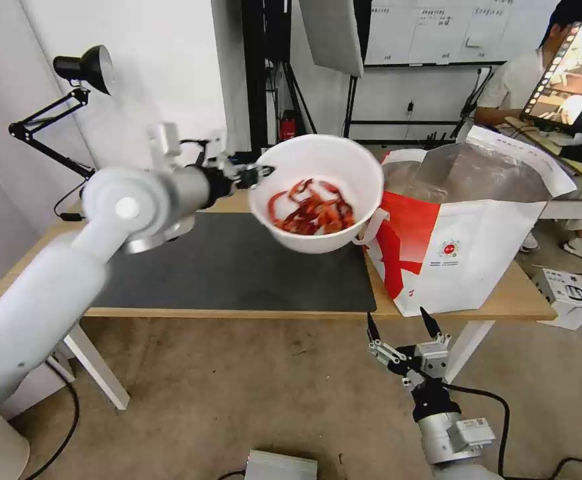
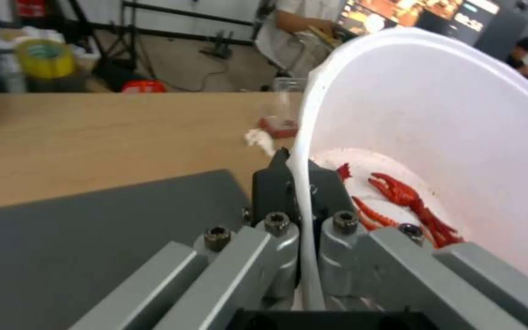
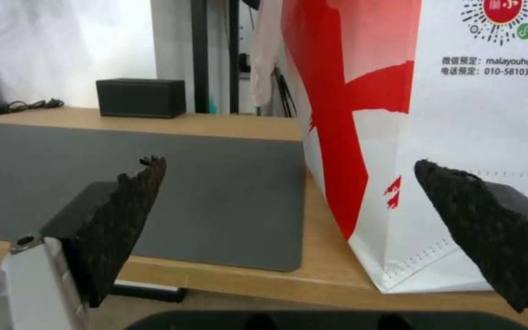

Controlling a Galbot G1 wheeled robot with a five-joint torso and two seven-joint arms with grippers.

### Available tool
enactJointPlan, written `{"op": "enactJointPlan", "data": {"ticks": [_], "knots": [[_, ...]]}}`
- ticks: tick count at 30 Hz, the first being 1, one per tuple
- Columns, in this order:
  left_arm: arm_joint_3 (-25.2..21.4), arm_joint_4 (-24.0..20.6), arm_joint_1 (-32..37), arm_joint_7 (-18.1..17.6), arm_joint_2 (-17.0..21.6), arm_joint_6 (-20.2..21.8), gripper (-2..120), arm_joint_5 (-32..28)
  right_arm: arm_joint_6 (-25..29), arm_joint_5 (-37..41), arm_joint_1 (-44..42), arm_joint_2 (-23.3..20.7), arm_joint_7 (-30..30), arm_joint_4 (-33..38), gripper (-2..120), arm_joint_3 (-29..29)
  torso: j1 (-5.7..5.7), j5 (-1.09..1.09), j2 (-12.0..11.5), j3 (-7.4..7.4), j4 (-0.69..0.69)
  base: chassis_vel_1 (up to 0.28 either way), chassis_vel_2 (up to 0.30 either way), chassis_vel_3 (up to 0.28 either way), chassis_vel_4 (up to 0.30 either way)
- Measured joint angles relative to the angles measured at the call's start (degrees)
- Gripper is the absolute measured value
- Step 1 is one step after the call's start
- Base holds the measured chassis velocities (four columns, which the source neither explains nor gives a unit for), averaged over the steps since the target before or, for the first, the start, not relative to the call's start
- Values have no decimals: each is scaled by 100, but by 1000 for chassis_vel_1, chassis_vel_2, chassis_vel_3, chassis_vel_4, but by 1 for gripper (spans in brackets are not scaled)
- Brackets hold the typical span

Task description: Pick up the trash from the table and place it into the takeout bag.

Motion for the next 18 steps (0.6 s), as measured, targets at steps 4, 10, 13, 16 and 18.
{"op": "enactJointPlan", "data": {"ticks": [4,10,13,16,18], "knots": [[355,332,-513,-39,-417,-4,0,-21,0,0,0,0,0,0,100,0,0,1,0,0,-1,0,0,0,0],[665,850,-1157,-54,-944,-5,0,-33,0,0,0,0,0,0,100,0,0,1,0,0,-1,0,0,0,0],[799,1046,-1416,-62,-1130,-5,0,-60,0,0,0,0,0,0,100,0,0,1,0,0,0,0,0,0,0],[915,1340,-1661,-79,-1395,-5,0,-68,0,0,1,0,0,0,100,0,0,0,0,0,0,0,0,0,0],[964,1517,-1784,-86,-1592,-5,0,-67,0,0,1,0,0,0,100,0,0,1,0,0,0,0,0,0,0]]}}
